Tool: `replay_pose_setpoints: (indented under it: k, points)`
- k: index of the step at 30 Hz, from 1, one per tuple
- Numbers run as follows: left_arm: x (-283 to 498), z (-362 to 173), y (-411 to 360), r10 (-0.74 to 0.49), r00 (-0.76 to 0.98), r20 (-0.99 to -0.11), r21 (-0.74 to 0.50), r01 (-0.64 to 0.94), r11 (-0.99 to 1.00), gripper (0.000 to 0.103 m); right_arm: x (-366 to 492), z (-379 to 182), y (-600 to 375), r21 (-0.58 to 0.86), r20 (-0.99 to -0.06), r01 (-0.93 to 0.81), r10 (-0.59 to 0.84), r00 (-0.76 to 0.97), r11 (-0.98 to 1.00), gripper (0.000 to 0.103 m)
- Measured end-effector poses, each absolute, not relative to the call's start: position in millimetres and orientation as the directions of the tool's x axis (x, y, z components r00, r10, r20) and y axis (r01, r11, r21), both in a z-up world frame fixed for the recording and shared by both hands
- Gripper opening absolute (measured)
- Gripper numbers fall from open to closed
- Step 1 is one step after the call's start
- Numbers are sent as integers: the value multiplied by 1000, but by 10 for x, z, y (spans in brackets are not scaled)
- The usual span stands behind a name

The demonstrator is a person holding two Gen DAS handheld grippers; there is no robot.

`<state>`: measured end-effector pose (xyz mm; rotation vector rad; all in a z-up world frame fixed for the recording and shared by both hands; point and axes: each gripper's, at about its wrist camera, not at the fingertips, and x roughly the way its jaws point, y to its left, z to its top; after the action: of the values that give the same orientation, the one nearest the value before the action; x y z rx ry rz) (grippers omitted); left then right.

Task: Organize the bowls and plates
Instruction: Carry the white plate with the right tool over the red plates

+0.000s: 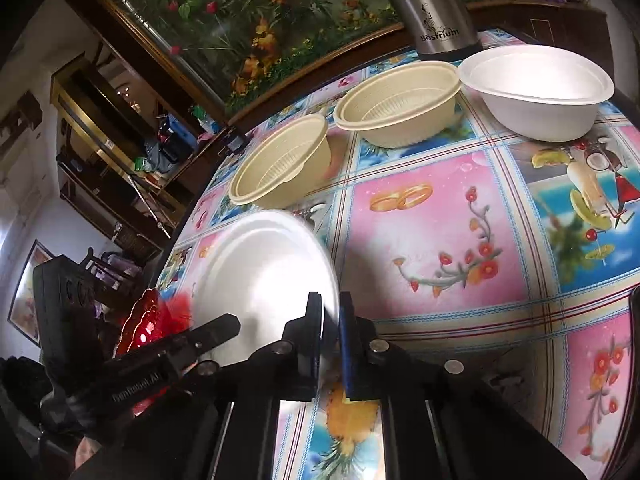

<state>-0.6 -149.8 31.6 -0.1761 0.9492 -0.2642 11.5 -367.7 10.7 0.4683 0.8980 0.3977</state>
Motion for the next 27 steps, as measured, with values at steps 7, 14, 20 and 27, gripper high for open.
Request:
replay_pose_setpoints:
  k: [7,14,20,27]
  points:
    - [-146,395,-1422,-254,589,-767,-223,126,967,15,39,184,-3627,556,-607,-185,548,575,810,7]
    - [-351,482,-1274,-219,625,-749,-199,102,975,15,-39,276,-3492,560,-561,-277,604,567,780,7]
    - [-565,538,-1102,-186,654,-734,-180,76,981,15,-127,337,-3318,558,-519,-368,658,545,744,7]
    - [-808,578,-771,-155,680,-717,-191,23,981,15,-241,435,-2965,544,-518,-428,690,506,722,7]
